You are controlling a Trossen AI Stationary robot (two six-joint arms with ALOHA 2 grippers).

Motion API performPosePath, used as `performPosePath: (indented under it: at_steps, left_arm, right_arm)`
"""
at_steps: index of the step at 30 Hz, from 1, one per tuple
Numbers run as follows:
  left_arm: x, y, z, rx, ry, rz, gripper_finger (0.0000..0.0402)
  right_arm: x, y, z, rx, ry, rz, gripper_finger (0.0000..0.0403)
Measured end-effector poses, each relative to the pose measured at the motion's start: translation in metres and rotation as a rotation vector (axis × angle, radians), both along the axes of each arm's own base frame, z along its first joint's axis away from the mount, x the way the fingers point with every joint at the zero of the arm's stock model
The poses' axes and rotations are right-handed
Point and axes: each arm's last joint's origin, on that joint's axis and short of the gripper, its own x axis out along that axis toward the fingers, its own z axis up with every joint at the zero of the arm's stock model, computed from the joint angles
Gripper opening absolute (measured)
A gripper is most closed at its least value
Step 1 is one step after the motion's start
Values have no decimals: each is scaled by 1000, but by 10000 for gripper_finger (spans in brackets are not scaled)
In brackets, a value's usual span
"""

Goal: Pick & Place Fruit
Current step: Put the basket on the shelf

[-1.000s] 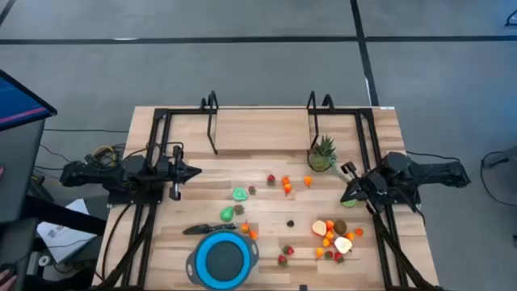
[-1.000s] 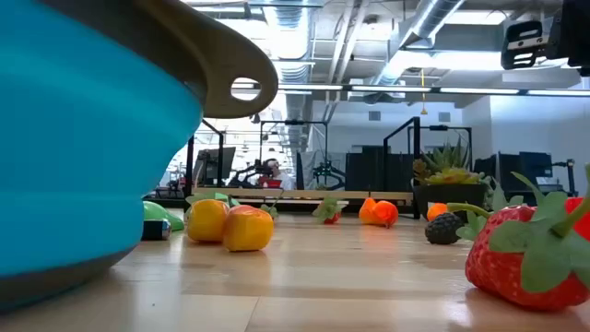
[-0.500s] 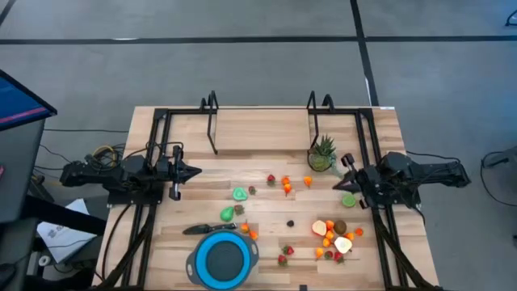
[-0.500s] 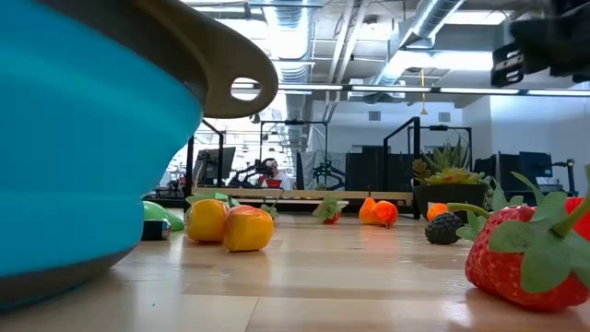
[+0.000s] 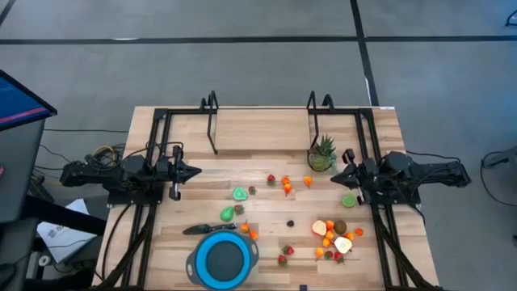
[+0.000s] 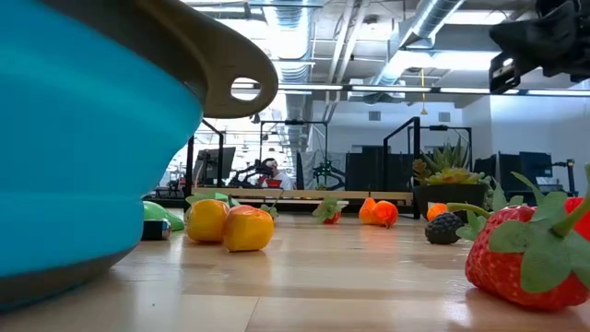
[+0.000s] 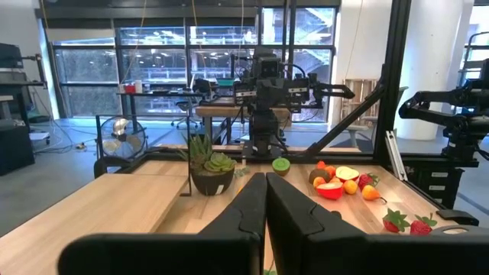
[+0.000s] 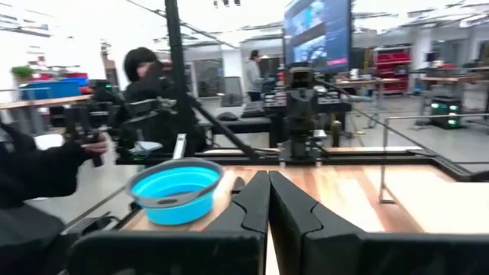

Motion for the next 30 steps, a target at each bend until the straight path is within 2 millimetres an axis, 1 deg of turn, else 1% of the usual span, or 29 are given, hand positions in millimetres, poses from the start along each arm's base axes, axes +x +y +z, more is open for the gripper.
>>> performPosePath:
  at_steps: [5, 13, 23, 25, 28, 30]
  left_arm:
    - [-1, 0, 4, 46, -33, 12, 3]
    - [-1, 0, 6, 46, -59, 14, 3]
    - [-1, 0, 6, 49, -62, 19, 3]
    - [-2, 1, 10, 44, -101, 28, 3]
    - [-5, 1, 21, 29, -222, 31, 3]
    - [-6, 1, 24, 29, -254, 20, 3]
  right_arm:
    - [0, -1, 2, -47, -33, -28, 0]
    - [-2, -1, 12, -85, -142, -48, 0]
    - [-2, 0, 13, -85, -153, -42, 0]
    - [-3, 0, 14, -85, -158, -42, 0]
    - [-3, 0, 16, -27, -176, -31, 0]
    - [-4, 0, 18, -24, -192, -32, 0]
